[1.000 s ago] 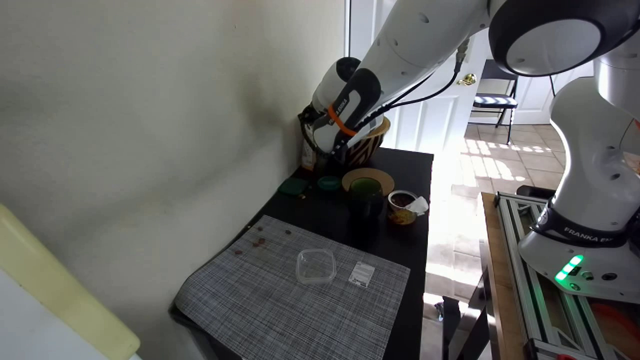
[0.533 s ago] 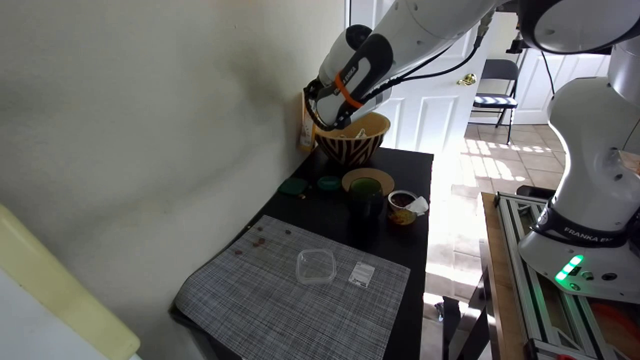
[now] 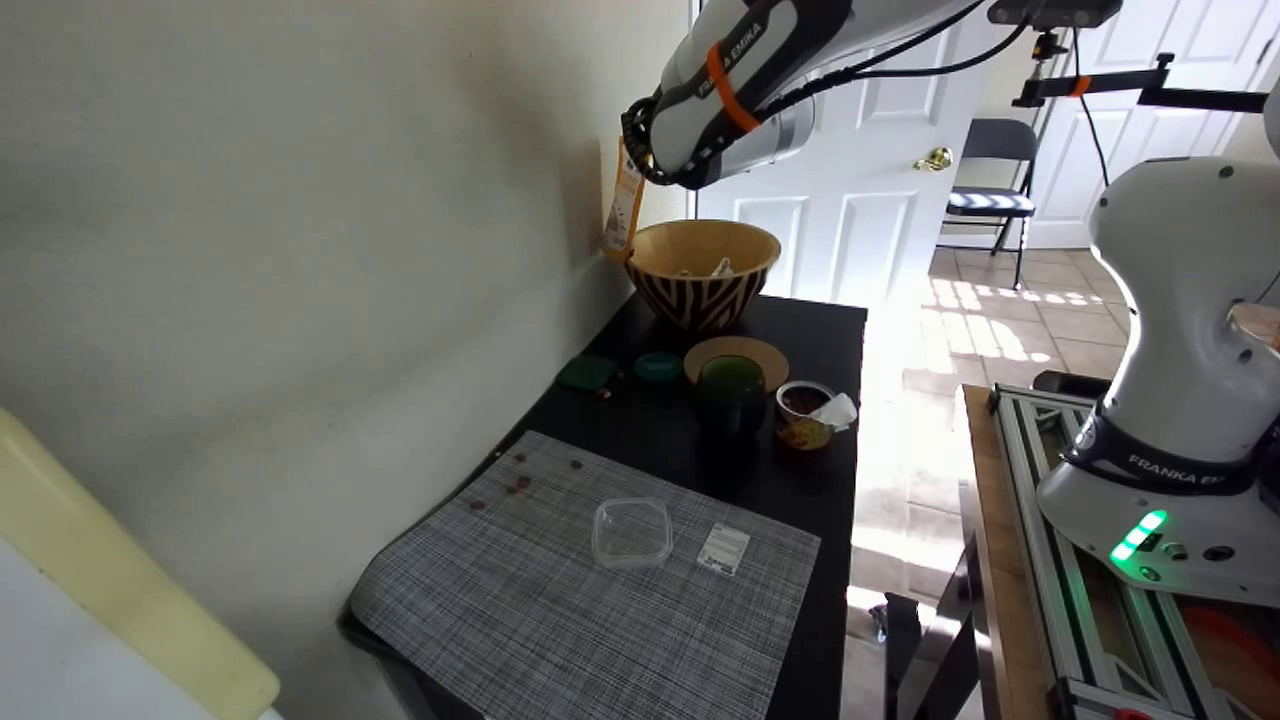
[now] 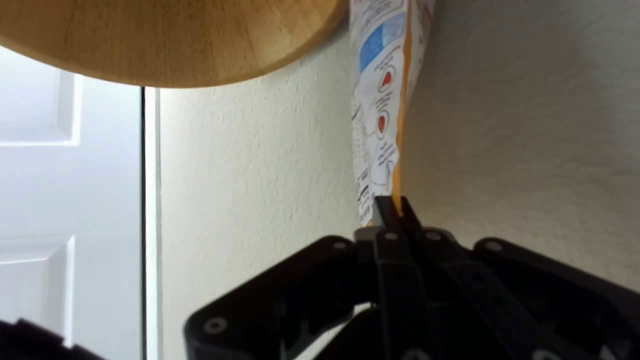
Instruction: Put the orange packet in the bowl
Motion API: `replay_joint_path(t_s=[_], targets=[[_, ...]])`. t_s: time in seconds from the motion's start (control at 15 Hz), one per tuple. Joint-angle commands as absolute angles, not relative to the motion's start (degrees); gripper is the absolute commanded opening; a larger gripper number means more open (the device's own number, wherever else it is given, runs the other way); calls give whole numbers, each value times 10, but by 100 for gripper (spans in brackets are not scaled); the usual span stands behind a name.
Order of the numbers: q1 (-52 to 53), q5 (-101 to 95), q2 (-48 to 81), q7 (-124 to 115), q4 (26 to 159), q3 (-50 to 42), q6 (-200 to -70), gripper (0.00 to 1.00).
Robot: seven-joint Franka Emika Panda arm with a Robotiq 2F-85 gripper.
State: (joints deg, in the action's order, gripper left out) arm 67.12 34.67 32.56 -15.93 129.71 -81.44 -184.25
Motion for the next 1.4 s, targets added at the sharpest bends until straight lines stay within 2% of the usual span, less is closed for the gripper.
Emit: replay_joint_path(t_s=[0.0, 0.27, 0.73, 1.33], targets=[[737, 363, 294, -163, 1308, -897, -1825, 0], [747, 348, 307, -193, 1308, -945, -1810, 0], [702, 348, 345, -255, 1335, -928, -1765, 0], [602, 356, 377, -335, 1346, -813, -1788, 0]])
